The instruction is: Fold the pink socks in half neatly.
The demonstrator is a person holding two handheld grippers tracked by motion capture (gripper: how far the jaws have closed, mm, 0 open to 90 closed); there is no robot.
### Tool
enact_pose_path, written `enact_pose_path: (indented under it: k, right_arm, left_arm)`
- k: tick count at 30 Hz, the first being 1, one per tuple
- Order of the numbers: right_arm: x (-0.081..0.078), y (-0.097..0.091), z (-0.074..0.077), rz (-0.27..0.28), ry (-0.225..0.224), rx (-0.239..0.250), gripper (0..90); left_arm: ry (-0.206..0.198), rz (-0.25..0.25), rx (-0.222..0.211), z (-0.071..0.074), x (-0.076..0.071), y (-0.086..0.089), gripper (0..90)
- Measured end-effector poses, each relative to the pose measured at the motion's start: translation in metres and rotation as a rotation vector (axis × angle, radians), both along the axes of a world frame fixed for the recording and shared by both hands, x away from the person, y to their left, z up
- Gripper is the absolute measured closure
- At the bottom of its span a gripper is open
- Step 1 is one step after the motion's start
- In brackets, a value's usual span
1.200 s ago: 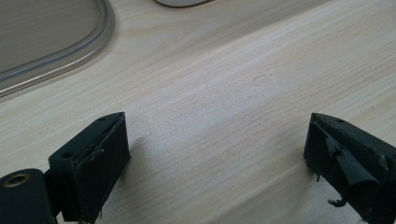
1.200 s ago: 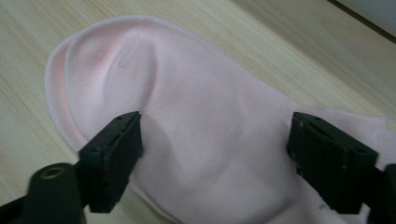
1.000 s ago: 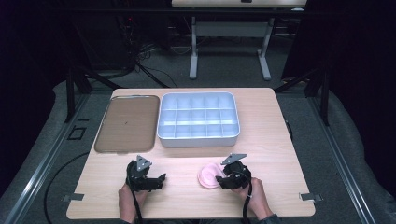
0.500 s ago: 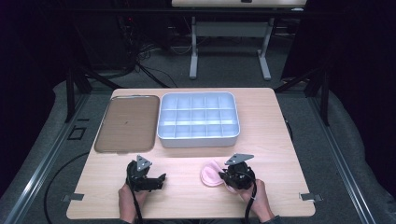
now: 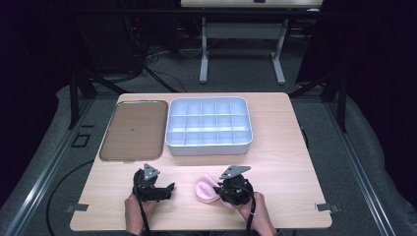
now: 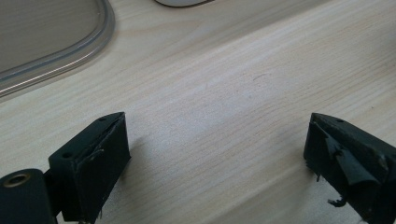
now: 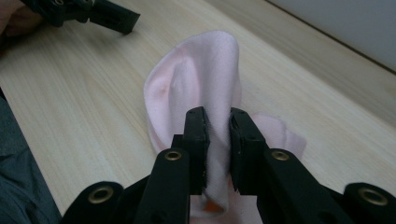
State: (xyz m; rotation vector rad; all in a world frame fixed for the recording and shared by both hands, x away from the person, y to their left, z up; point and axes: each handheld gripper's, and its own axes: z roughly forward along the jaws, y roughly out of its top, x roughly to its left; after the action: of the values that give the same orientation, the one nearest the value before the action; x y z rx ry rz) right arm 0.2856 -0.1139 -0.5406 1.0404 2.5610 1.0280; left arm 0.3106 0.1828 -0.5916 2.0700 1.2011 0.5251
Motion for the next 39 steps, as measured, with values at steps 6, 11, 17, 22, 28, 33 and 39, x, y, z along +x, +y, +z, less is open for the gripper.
enact_pose_path:
  k: [6, 11, 17, 22, 28, 33, 39]
  right_arm:
    - [0.002, 0.024, -0.015, 0.039, 0.026, -0.079, 71.9]
    - [0.002, 0.025, -0.022, 0.056, 0.025, -0.079, 45.6]
    - [-0.005, -0.010, -0.002, 0.003, -0.020, 0.011, 33.1]
    - [-0.004, -0.049, 0.003, -0.112, -0.040, 0.033, 40.9]
    - [-0.002, -0.062, -0.009, -0.160, -0.032, 0.007, 46.1]
    - [-0.002, -0.055, -0.019, -0.133, -0.009, -0.002, 47.4]
    - [-0.004, -0.046, -0.022, -0.107, -0.011, -0.009, 52.5]
  left_arm:
    - [-0.001, 0.000, 0.000, 0.000, 0.000, 0.000, 6.7]
    - [0.002, 0.000, 0.000, 0.000, 0.000, 0.000, 6.6]
    - [0.004, 0.015, -0.003, 0.000, 0.000, 0.000, 6.5]
    - [0.007, 0.017, 0.000, 0.000, 0.001, -0.002, 5.3]
    - [0.065, -0.005, -0.011, 0.008, -0.001, -0.004, 7.4]
    - [0.039, -0.055, -0.137, 0.023, -0.021, -0.018, 15.3]
    - [0.084, -0.168, -0.156, 0.028, -0.036, -0.051, 22.8]
